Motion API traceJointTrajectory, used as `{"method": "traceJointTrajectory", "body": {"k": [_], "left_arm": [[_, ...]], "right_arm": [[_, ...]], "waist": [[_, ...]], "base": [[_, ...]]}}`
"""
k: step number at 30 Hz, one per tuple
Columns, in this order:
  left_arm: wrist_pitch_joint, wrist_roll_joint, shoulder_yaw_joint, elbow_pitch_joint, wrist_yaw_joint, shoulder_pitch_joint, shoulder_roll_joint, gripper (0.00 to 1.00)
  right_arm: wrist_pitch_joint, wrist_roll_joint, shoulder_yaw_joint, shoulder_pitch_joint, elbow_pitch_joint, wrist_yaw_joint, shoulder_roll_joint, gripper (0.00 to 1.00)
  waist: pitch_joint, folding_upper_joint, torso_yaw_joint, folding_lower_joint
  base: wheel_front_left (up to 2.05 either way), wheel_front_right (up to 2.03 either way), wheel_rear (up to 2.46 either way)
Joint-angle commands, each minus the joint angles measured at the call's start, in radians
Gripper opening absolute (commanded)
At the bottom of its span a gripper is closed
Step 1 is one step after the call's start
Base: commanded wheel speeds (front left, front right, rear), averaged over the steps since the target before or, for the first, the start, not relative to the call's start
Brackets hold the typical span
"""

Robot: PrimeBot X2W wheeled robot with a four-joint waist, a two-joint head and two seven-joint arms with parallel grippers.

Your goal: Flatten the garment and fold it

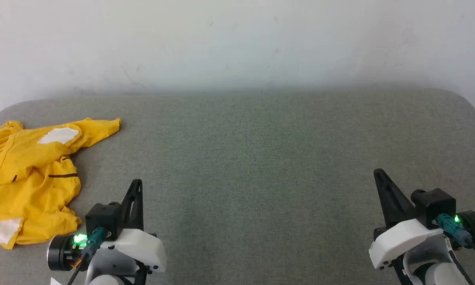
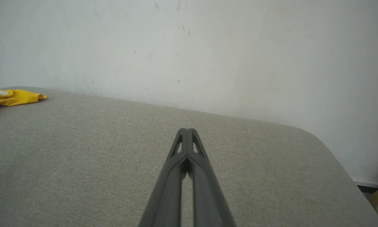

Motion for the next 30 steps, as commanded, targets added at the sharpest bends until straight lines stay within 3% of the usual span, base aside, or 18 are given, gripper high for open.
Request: {"method": "traceJointTrajectory", "body": {"k": [1, 30], "left_arm": [[0.000, 0.006, 0.004, -0.006, -0.008, 0.005, -0.004, 0.00], [0.000, 0.006, 0.004, -0.006, -0.008, 0.005, -0.004, 0.00]], "right_arm": [[0.000, -0.006, -0.001, 0.008, -0.006, -0.001, 0.003, 0.00], [0.000, -0.006, -0.001, 0.008, -0.006, -0.001, 0.003, 0.00]], "waist": [[0.000, 0.0000, 0.000, 0.0000], [0.000, 0.0000, 0.000, 0.0000]], "base": [[0.00, 0.00, 0.00], [0.00, 0.00, 0.00]]}}
